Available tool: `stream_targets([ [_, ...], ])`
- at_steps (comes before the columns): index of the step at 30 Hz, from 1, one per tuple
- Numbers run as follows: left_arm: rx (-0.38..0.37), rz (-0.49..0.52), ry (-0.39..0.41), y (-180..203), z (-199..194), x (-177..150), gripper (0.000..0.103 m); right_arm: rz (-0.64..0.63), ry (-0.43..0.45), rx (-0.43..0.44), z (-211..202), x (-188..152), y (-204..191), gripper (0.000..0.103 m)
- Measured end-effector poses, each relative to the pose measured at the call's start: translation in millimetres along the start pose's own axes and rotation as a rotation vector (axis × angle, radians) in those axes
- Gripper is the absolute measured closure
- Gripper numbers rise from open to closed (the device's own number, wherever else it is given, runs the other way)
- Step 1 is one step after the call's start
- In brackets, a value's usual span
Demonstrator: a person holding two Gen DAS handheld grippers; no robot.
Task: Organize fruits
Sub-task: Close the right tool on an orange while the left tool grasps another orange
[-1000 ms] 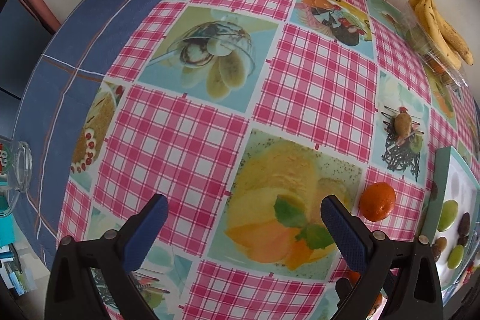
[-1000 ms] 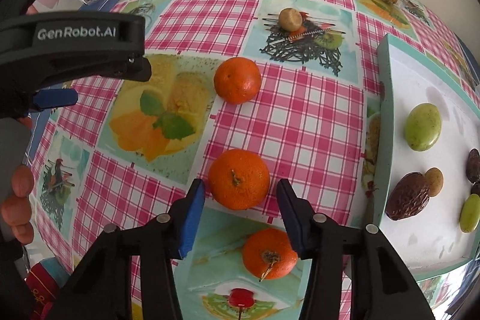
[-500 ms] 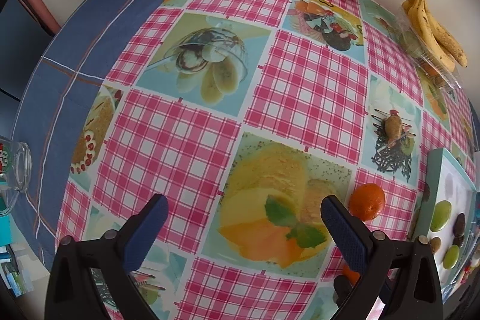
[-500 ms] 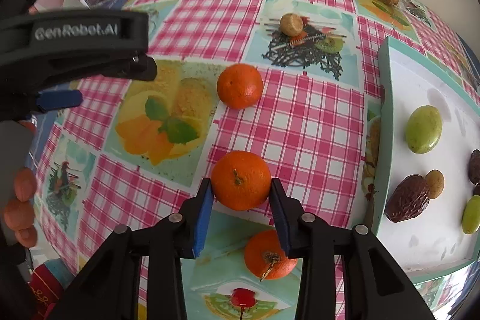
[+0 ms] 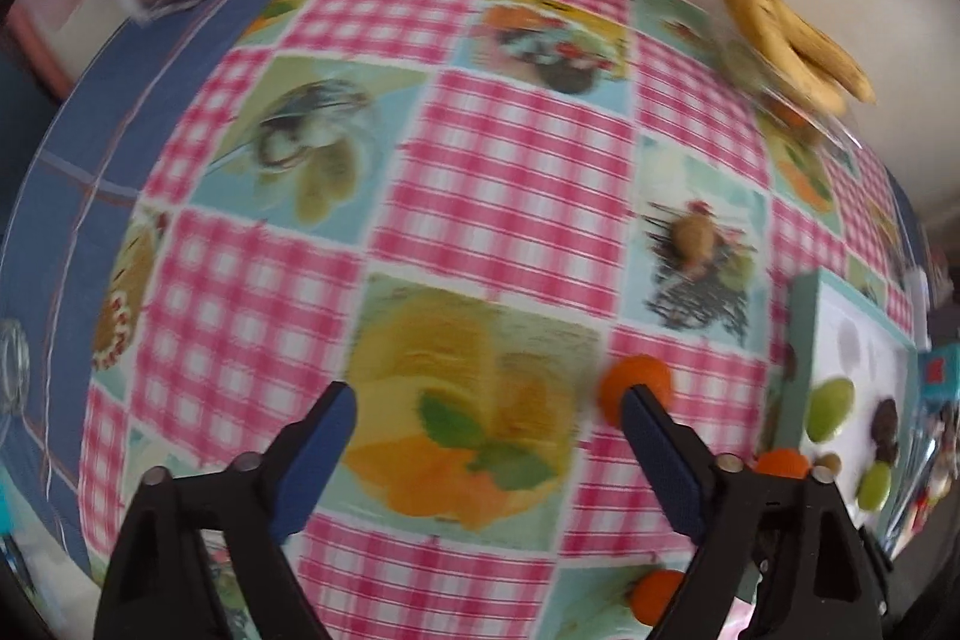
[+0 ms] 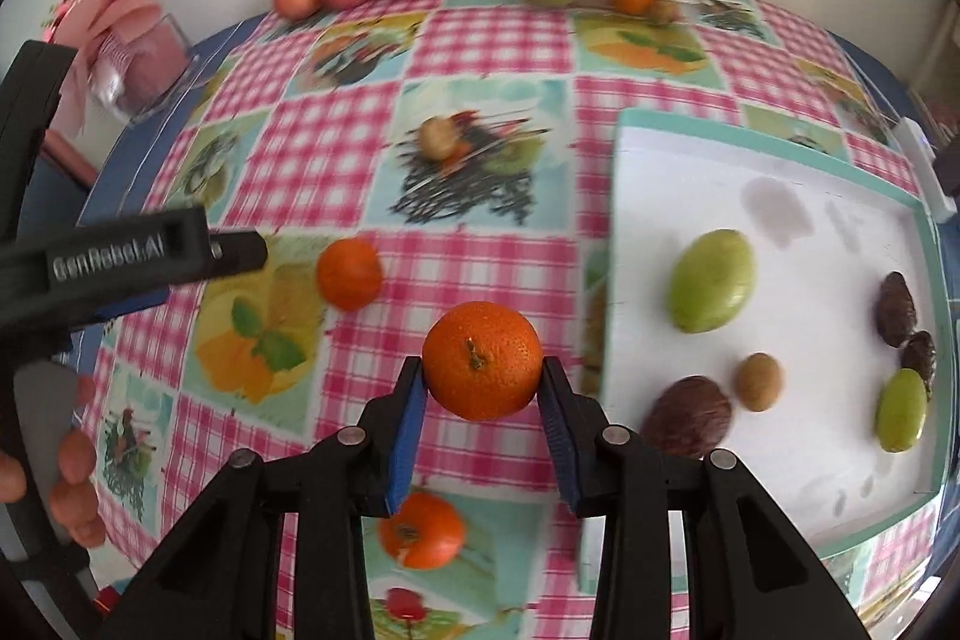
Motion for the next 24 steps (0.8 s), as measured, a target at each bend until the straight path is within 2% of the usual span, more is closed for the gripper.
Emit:
stream_targets([
  [4,-0.074,0.031,0.003,23,4,2,0.026,0.036,0.021,0.013,-7,8,13,0.064],
  [6,-0.086,0.041,0.001,32,5,2,0.037,0.048,0.034,0.014,-10,11,16,0.064],
  [10,-0.116,0.040,0.004,42,9,3,0.051,0.063,0.049,0.019,-17,15,24,0.064],
  [16,-0.124,0.039,0.012,50,13,4,0.058,0.075,0.061,0.023,-21,18,32,0.064],
  [24,-0.123,0.037,0.007,55,21,5,0.061,0.082,0.069,0.030,-25,19,37,0.064],
])
Point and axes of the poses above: each gripper's, at about its wrist camera, not at the fingertips, and z roughly the way its jaws point, y to its right, x to its top, the point moved 4 cm from there along z, roughly the way its jaws point, and after that the axes turned 15 degrees about z, right-handed, at the moved point
